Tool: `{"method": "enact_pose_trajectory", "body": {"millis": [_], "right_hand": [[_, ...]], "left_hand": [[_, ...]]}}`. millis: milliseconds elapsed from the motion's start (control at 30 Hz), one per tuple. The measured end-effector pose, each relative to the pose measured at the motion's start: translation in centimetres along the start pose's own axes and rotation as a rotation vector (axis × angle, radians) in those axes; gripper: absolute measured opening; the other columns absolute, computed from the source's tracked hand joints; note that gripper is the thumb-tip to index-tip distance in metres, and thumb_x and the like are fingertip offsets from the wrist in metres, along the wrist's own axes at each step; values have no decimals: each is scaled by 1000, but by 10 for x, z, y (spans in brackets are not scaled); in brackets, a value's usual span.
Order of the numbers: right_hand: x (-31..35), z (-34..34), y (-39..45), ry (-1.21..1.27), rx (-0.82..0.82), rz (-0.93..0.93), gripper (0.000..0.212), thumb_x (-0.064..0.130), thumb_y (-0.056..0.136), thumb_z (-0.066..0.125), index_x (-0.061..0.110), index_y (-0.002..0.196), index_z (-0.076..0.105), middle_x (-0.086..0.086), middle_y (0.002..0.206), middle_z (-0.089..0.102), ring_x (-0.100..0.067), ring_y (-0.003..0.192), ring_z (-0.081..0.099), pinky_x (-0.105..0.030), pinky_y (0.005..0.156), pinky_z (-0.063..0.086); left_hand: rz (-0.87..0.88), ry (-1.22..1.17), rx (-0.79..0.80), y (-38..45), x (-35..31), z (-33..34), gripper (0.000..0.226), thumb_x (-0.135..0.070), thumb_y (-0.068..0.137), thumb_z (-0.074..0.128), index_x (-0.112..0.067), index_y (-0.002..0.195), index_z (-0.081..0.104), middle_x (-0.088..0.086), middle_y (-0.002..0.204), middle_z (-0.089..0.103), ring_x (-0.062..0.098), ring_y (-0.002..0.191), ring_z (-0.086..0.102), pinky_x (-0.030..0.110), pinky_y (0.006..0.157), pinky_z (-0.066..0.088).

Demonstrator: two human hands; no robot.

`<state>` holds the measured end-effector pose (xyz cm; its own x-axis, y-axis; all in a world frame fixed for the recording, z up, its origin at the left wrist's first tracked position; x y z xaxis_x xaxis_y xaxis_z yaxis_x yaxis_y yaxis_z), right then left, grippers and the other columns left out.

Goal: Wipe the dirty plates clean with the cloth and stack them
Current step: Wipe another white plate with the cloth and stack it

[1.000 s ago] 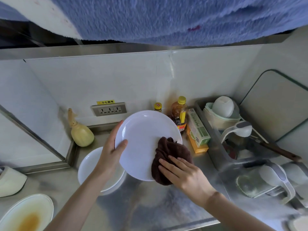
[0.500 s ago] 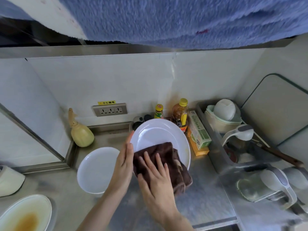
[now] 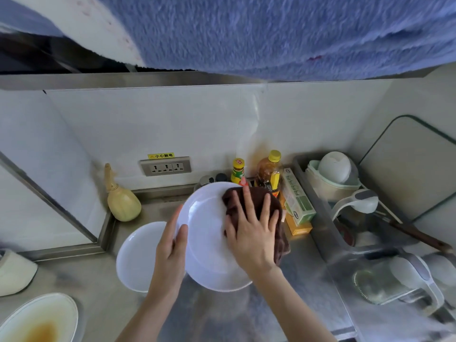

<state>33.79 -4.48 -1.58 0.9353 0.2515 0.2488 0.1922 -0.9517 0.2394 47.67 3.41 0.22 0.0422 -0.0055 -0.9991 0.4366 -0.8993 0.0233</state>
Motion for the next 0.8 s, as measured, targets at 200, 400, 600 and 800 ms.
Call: {"method": "enact_pose_trajectory", "body": {"millis": [200,400,600,800], "right_hand": [[-16,11,-18,217,94,34,71,43,84,12,16,148,27,-2,158,4,-36,143,10,-43,112,29],[27,21,-68,599,90,245,54,33,99,24,20,150,14,8,157,-15,-16,142,4,-30,112,24],[59,37,-81,935,-15,311,39,16,97,46,23,136,49,19,153,15,3,140,14,-21,112,27],[58,42,-64,1061,-189,630,44,-9,86,50,25,102,71,31,129,44,-6,124,46,-29,104,38]], "left_hand": [[-20,18,-70,6,-3,-1,40,-22,100,36,-58,117,41,-50,109,50,-28,104,44,16,91,34],[-28,38,-194,7,12,6,40,-28,101,32,-44,137,35,-23,139,44,-5,128,39,28,106,32],[-183,-130,-386,-4,37,0,44,-31,100,34,-49,138,23,-11,147,33,16,132,38,40,98,46],[-243,-291,-185,-20,47,-21,67,-41,80,68,-55,133,30,-17,140,45,14,129,46,47,96,48]]}}
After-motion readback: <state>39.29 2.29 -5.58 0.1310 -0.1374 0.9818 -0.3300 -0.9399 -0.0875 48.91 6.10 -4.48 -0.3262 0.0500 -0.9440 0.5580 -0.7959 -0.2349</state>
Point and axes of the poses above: each hand's wrist, its own y-axis towards the middle knuckle, its own z-axis out of the palm, x = y × z, the point moved 1 cm from there along y, towards the middle knuckle
